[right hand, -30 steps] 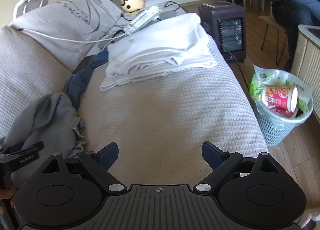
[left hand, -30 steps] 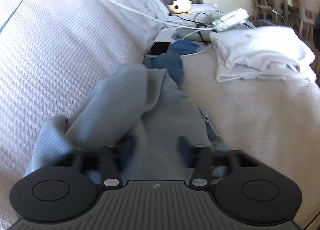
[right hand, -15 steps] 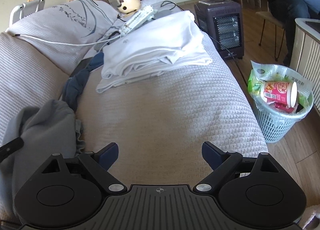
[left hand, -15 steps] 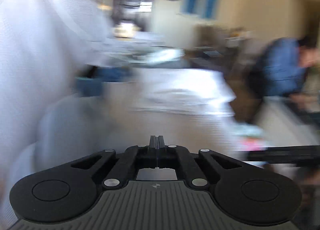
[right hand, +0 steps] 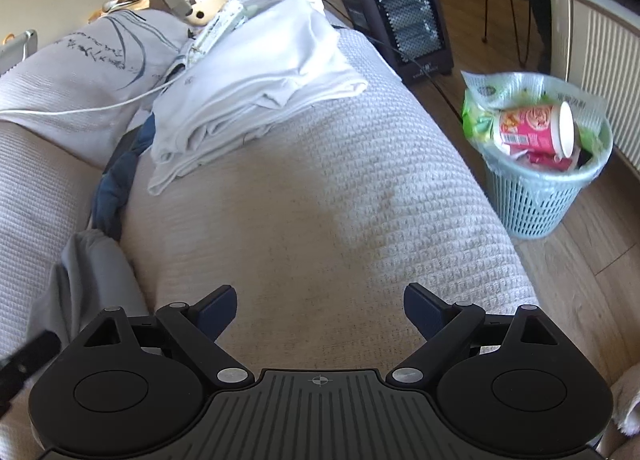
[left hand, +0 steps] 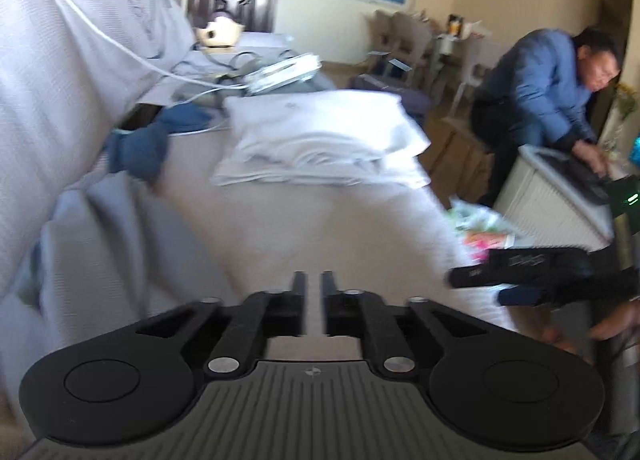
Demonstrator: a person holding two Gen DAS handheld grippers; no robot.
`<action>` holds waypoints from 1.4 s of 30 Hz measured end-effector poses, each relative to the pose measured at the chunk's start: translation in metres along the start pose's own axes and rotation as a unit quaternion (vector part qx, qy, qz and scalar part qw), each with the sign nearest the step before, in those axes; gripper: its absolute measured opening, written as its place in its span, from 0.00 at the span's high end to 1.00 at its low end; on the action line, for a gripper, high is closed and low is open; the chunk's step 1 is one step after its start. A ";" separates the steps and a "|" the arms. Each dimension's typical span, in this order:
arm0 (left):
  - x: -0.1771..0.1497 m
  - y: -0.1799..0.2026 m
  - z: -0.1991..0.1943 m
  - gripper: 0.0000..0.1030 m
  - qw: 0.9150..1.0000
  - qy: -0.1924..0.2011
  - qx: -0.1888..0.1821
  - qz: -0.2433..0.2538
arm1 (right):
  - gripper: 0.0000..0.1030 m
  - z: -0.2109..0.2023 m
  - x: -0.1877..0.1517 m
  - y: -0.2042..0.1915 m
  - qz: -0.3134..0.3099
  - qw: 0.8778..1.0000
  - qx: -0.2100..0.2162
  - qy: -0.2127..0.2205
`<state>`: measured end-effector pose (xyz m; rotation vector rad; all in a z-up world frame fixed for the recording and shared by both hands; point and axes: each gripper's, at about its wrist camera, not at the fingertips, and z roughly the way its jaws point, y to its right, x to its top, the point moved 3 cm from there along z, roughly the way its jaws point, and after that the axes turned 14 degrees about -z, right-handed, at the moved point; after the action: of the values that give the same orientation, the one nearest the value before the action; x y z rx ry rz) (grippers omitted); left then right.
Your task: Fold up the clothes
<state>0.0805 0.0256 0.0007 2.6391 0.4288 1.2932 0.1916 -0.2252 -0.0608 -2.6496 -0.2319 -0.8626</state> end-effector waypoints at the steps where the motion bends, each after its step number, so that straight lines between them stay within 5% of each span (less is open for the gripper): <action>1: 0.002 -0.006 0.002 0.49 1.000 0.000 0.013 -0.004 | 0.10 0.001 0.000 -0.001 -0.002 1.000 0.003 -0.001; 4: 0.004 -0.024 0.003 0.47 0.999 0.001 0.029 -0.018 | 0.10 0.006 0.000 -0.003 -0.008 1.000 0.011 -0.005; 6: 0.004 -0.033 0.003 0.35 0.999 0.002 0.044 -0.023 | 0.10 0.009 0.000 -0.005 -0.012 1.000 0.017 -0.008; 18: -0.003 -0.046 0.011 0.26 0.997 -0.016 0.070 -0.016 | 0.10 0.021 -0.001 0.000 -0.006 1.000 0.021 -0.015; 24: 0.002 -0.047 0.003 0.23 0.997 -0.019 0.079 0.009 | 0.10 0.022 -0.001 0.000 -0.012 1.000 0.011 -0.016; 36: -0.005 -0.057 -0.002 0.21 0.995 -0.025 0.091 -0.017 | 0.10 0.019 -0.001 0.004 -0.002 1.000 0.014 -0.007; 42: -0.002 -0.062 -0.019 0.21 0.996 0.004 0.068 -0.049 | 0.10 0.017 0.000 0.008 0.012 1.000 0.020 0.000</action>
<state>0.0529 0.0841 -0.0058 2.6849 0.6620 1.2871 0.2027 -0.2263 -0.0754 -2.6102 -0.2135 -0.8410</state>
